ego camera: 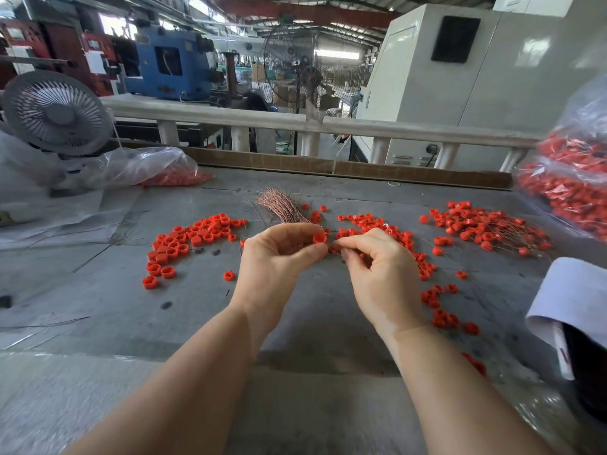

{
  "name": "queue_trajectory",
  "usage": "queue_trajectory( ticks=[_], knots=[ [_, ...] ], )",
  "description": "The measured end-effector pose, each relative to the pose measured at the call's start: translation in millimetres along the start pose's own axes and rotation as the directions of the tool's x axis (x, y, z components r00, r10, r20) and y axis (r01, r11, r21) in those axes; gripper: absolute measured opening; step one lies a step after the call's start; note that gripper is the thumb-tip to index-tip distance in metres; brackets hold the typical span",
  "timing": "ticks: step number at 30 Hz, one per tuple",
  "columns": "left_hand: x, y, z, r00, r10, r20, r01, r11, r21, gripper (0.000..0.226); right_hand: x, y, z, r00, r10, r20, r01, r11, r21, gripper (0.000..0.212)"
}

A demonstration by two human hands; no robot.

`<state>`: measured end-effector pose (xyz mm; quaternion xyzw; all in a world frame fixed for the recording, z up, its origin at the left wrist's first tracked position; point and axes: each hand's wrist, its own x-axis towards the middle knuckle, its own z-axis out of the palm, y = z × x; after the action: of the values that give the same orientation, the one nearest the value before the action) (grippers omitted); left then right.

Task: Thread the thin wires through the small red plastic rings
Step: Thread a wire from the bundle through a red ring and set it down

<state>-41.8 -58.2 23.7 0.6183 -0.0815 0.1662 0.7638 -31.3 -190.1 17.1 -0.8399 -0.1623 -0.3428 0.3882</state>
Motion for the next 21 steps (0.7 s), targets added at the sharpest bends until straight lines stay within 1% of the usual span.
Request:
queue_trajectory(
  ticks=[7, 17, 21],
  knots=[
    [-0.2, 0.1, 0.3, 0.999, -0.036, -0.002, 0.036, 0.998, -0.043, 0.022, -0.2, -1.0, -1.6, 1.0, -0.013, -0.004, 0.013, 1.0, -0.017, 0.013],
    [0.0, 0.9, -0.5, 0.99, -0.144, 0.012, 0.143, 0.967, -0.213, 0.021, -0.1, -0.8, -1.5, 0.999, 0.039, -0.036, -0.041, 0.998, -0.044, 0.013],
    [-0.5, 2.3, -0.5, 0.987, -0.163, 0.001, 0.159, 0.965, -0.209, 0.022, -1.3, -0.5, -1.7, 1.0, 0.027, -0.015, -0.028, 0.998, -0.056, 0.014]
  ],
)
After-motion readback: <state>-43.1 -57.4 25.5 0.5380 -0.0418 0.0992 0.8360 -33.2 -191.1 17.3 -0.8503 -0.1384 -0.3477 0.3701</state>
